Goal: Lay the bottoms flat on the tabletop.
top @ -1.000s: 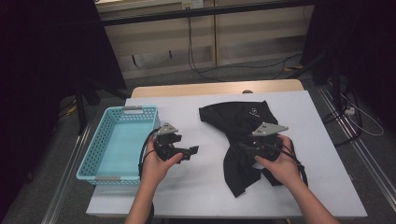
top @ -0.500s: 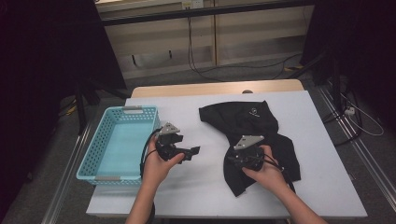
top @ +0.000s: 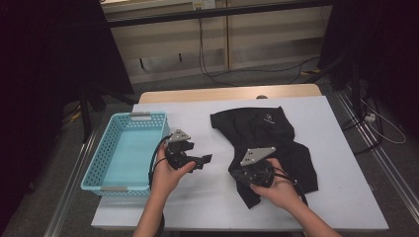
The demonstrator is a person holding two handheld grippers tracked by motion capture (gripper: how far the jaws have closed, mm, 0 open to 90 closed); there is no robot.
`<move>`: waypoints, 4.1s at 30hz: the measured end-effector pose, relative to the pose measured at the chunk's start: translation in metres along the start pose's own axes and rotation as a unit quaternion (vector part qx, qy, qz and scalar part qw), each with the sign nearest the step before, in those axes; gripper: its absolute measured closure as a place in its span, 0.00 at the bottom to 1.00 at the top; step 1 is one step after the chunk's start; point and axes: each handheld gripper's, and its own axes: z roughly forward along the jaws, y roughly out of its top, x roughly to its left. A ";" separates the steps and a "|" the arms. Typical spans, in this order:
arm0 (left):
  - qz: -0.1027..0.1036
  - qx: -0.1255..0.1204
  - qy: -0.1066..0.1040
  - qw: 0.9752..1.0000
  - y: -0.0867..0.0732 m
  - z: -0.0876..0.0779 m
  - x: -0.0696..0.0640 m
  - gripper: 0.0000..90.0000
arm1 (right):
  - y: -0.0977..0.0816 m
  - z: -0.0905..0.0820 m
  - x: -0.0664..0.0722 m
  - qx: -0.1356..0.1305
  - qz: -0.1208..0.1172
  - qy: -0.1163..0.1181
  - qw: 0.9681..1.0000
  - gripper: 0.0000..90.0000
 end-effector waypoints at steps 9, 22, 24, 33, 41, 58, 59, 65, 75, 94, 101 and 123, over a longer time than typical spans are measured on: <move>0.007 0.003 -0.004 1.000 0.000 0.008 -0.004 0.16 | -0.008 -0.019 -0.019 -0.021 0.039 -0.042 0.998 0.56; 0.022 0.020 -0.021 0.999 0.000 0.031 -0.024 0.18 | -0.022 -0.052 -0.051 -0.062 0.103 -0.099 0.988 0.30; 0.026 0.023 -0.024 0.999 0.000 0.034 -0.026 0.18 | -0.022 -0.056 -0.054 -0.066 0.107 -0.109 0.986 0.29; 0.038 0.026 -0.040 0.998 0.000 0.045 -0.037 0.23 | -0.035 -0.058 -0.066 -0.049 0.128 -0.149 0.979 0.31; 0.050 0.035 -0.045 0.997 -0.002 0.057 -0.046 0.29 | -0.038 -0.053 -0.071 -0.038 0.132 -0.163 0.977 0.33; 0.044 0.069 -0.078 0.994 -0.004 0.063 -0.055 0.86 | -0.038 -0.052 -0.069 -0.034 0.121 -0.168 0.978 0.36; 0.045 0.068 -0.078 0.994 -0.003 0.063 -0.056 0.88 | -0.038 -0.052 -0.069 -0.035 0.121 -0.169 0.978 0.36; 0.042 0.069 -0.081 0.993 -0.002 0.060 -0.054 0.98 | -0.039 -0.051 -0.069 -0.031 0.122 -0.170 0.977 0.34; 0.043 0.066 -0.069 0.994 0.002 0.049 -0.049 0.99 | -0.039 -0.053 -0.068 -0.036 0.122 -0.170 0.977 0.34; -0.001 0.019 -0.016 1.000 0.002 0.013 -0.009 0.99 | -0.038 -0.027 -0.065 -0.005 0.111 -0.150 0.982 0.51; 0.006 0.026 -0.027 0.999 0.002 0.017 -0.013 0.99 | -0.039 -0.018 -0.064 0.024 0.085 -0.152 0.984 0.75; 0.043 0.035 -0.060 0.997 0.003 0.039 -0.038 0.77 | -0.051 -0.075 -0.101 -0.059 0.156 -0.232 0.958 0.97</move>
